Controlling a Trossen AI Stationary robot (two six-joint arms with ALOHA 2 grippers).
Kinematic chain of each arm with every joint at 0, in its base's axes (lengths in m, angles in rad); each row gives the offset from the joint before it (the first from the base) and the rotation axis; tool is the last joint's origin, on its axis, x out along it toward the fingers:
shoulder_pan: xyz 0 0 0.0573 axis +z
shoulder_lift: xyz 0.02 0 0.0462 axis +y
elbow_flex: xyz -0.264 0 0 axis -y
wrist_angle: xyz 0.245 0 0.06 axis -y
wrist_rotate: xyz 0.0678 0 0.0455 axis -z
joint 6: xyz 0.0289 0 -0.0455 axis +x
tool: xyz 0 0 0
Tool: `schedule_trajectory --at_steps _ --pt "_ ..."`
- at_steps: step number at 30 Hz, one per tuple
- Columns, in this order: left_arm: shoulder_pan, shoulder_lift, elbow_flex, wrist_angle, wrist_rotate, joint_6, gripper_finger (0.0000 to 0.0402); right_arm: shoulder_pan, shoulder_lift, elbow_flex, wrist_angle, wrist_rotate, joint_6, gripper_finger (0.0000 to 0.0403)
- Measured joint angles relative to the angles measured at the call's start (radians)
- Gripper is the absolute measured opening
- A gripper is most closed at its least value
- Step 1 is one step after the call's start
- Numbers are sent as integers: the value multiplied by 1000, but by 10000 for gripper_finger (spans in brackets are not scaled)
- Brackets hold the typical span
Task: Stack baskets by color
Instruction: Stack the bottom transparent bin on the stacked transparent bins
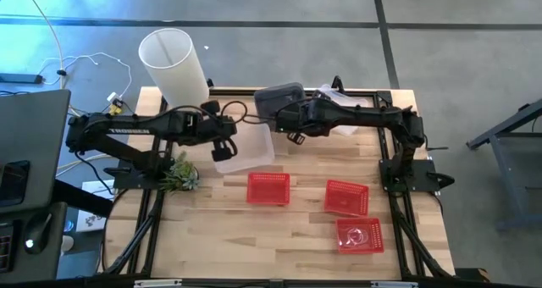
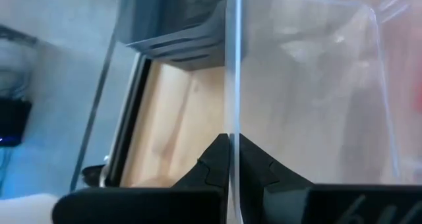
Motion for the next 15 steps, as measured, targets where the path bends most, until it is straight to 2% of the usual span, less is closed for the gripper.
schedule_trajectory --at_steps 8,15 --pt "45 0 0 0 -66 -24 0 -50 0 30 71 -34 -7 154" --pt "66 0 0 1 -100 -91 0 -53 0 142 83 -70 -23 154"
